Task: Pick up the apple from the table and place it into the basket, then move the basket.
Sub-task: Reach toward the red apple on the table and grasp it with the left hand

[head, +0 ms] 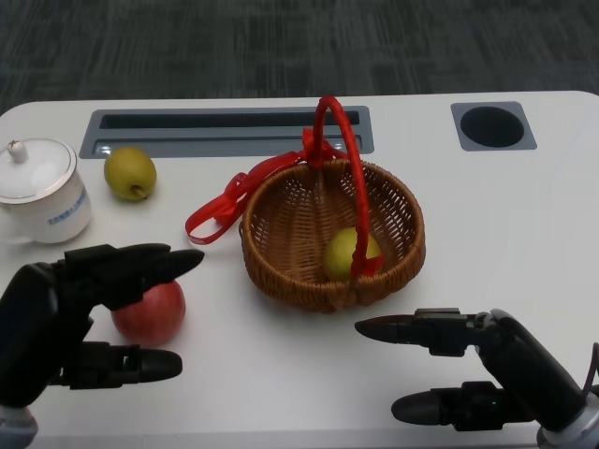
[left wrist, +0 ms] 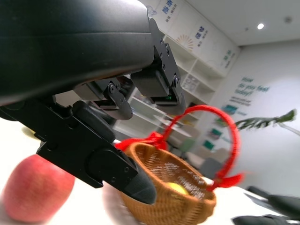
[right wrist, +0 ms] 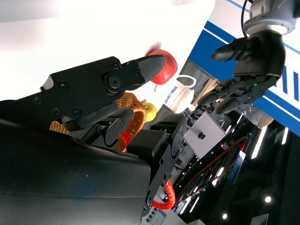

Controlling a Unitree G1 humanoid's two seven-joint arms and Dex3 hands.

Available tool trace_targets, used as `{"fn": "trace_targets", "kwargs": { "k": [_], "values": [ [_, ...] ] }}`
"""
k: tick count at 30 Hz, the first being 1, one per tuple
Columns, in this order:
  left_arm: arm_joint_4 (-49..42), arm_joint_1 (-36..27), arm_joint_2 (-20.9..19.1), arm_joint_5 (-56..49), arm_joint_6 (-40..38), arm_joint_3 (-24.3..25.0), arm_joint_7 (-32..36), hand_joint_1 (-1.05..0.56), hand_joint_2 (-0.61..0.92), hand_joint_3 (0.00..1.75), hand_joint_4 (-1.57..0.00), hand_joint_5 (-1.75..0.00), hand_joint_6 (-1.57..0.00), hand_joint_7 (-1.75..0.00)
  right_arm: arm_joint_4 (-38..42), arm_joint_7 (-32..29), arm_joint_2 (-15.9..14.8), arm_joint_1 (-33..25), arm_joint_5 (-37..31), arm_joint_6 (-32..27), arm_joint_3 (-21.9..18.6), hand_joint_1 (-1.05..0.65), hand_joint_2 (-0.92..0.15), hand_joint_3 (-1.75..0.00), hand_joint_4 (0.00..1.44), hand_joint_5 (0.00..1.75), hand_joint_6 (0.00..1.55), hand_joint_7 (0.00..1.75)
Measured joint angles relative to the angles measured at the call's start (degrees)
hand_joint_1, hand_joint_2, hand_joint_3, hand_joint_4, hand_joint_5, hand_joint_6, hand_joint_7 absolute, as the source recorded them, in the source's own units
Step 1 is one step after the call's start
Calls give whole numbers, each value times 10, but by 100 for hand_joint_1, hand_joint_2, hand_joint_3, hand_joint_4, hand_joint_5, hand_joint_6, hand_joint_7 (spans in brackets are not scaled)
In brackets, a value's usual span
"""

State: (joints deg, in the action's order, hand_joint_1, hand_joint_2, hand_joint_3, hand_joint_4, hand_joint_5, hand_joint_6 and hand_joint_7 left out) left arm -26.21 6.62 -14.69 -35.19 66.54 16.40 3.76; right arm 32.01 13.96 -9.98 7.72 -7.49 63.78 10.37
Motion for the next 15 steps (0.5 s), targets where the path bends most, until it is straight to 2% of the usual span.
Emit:
{"fn": "trace_targets", "kwargs": {
  "k": [3, 7, 11, 15],
  "values": [
    [-43, 30, -32, -68, -37, -24, 80, -83, 66, 1, -68, 0, -58, 0, -2, 0, 0, -1, -1, 0, 0, -51, -87, 0, 75, 0, 69, 0],
    [-106, 68, -67, -130, -99, -87, 160, -83, 63, 0, -67, -1, -55, 0, -5, 0, -1, -3, -2, -1, -1, -51, -88, 0, 74, 0, 69, 0],
    [-181, 113, -87, -152, -159, -155, 204, -81, 61, 0, -63, 0, -52, 0, -6, 0, -1, -4, -4, -1, -2, -52, -88, 0, 74, 0, 69, 0],
    [-270, 164, -90, -156, -211, -223, 221, -80, 62, 0, -63, -1, -50, -1, -8, 0, -1, -5, -4, -1, -3, -52, -88, 0, 74, 0, 69, 0]
  ]
}}
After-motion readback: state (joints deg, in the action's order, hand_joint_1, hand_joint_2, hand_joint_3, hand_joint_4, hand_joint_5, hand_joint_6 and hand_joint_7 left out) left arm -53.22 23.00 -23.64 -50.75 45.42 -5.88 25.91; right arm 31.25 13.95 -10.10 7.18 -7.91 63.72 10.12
